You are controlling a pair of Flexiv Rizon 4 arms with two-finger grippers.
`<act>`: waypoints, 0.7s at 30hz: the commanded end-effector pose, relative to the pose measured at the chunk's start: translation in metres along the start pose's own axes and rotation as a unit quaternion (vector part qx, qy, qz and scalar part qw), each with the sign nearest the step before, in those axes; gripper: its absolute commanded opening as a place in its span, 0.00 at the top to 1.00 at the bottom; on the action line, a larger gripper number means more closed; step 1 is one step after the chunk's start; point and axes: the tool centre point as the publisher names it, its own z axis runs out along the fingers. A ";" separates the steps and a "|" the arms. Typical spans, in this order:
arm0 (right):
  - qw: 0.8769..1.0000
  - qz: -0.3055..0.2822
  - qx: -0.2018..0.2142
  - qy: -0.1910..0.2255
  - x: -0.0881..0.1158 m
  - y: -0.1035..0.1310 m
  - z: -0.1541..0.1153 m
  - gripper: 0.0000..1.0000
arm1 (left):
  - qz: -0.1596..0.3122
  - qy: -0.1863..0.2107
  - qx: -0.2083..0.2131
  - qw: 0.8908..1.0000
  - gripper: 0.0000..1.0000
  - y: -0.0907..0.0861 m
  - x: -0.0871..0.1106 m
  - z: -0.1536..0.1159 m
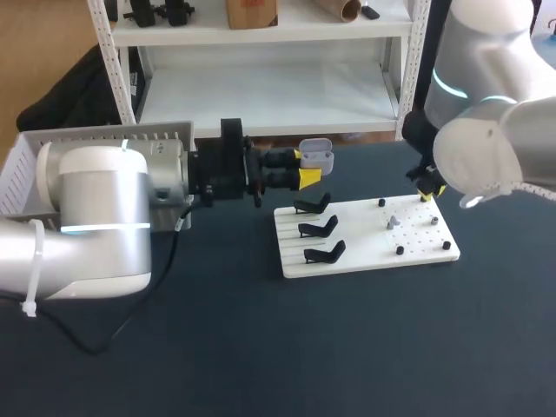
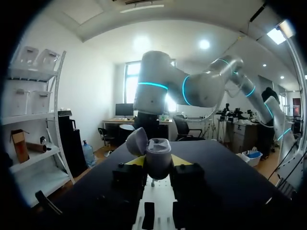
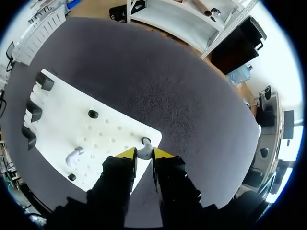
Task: Pick up each earbud case from the left stands, insert the matching earbuds, close the lid, and place the case in the box.
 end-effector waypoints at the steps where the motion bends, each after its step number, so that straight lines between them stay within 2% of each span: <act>1: 1.000 0.006 0.016 0.003 0.014 0.010 -0.035 1.00 | 0.001 -0.002 -0.002 1.000 1.00 -0.001 0.001 0.000; 5: 0.999 0.022 0.024 0.002 0.020 0.023 -0.065 1.00 | 0.001 -0.002 -0.002 1.000 1.00 -0.001 0.001 0.000; 9: 0.999 0.041 0.025 0.006 0.029 0.047 -0.094 1.00 | 0.001 -0.002 -0.002 1.000 1.00 -0.001 0.001 0.000; 13: 0.997 0.038 0.050 0.038 0.035 0.072 -0.114 1.00 | 0.001 -0.002 -0.002 1.000 1.00 -0.001 0.001 0.000; 17: 0.997 0.055 0.047 0.029 0.040 0.093 -0.138 1.00 | 0.001 -0.002 -0.002 1.000 1.00 -0.001 0.001 0.000; 21: 0.996 0.050 0.057 0.039 0.044 0.108 -0.154 1.00 | 0.001 -0.002 -0.002 1.000 1.00 -0.001 0.001 0.000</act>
